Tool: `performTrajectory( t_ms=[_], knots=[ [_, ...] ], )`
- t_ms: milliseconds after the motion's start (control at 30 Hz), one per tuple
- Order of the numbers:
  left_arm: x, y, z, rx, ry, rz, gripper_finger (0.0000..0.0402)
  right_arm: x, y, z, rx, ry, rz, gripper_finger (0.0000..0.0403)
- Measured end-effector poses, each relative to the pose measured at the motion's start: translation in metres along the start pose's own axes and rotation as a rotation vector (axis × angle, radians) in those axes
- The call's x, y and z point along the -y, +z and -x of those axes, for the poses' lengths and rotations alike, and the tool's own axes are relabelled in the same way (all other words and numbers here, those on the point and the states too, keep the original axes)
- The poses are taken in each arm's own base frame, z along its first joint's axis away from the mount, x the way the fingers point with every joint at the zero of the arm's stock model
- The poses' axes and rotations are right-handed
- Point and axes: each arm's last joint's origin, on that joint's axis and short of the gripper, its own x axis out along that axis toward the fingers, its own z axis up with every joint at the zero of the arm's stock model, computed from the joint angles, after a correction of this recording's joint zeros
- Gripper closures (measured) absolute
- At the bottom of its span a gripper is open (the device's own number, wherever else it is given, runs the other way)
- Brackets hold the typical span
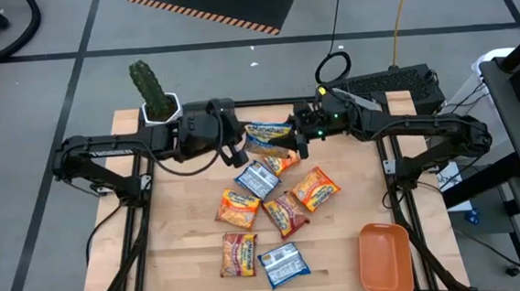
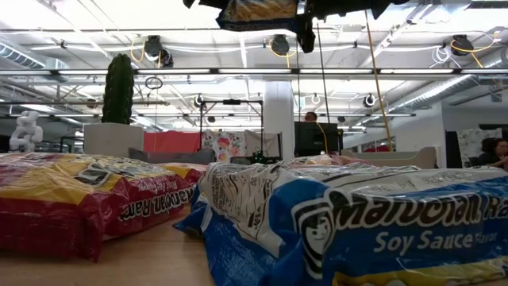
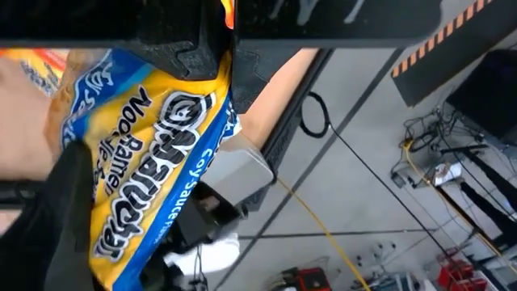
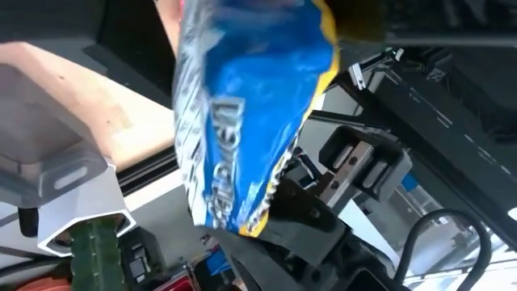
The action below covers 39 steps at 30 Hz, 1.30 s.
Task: Sort Maruchan noodles
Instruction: Put the left blue noodle pack into the gray bin
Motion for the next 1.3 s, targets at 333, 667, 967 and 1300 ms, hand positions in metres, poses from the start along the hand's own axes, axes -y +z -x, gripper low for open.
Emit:
performTrajectory(
  t_ms=[333, 667, 967, 1300],
  knots=[
    [-0.001, 0.000, 0.000, -0.004, 0.002, -0.016, 0.0397, 0.000, -0.001, 0.000, -0.005, -0.010, -0.016, 0.0295],
    [0.000, -0.002, 0.000, -0.015, -0.019, 0.049, 0.0315, 0.000, -0.002, 0.000, -0.015, -0.013, -0.158, 0.0292],
    [-0.007, 0.000, 0.018, -0.026, -0.113, 0.221, 0.0241, 0.001, -0.002, 0.002, -0.017, -0.031, -0.223, 0.0291],
    [-0.019, -0.005, 0.043, -0.079, -0.113, 0.288, 0.0224, -0.004, 0.000, 0.020, -0.048, -0.068, -0.221, 0.0297]
  ],
)
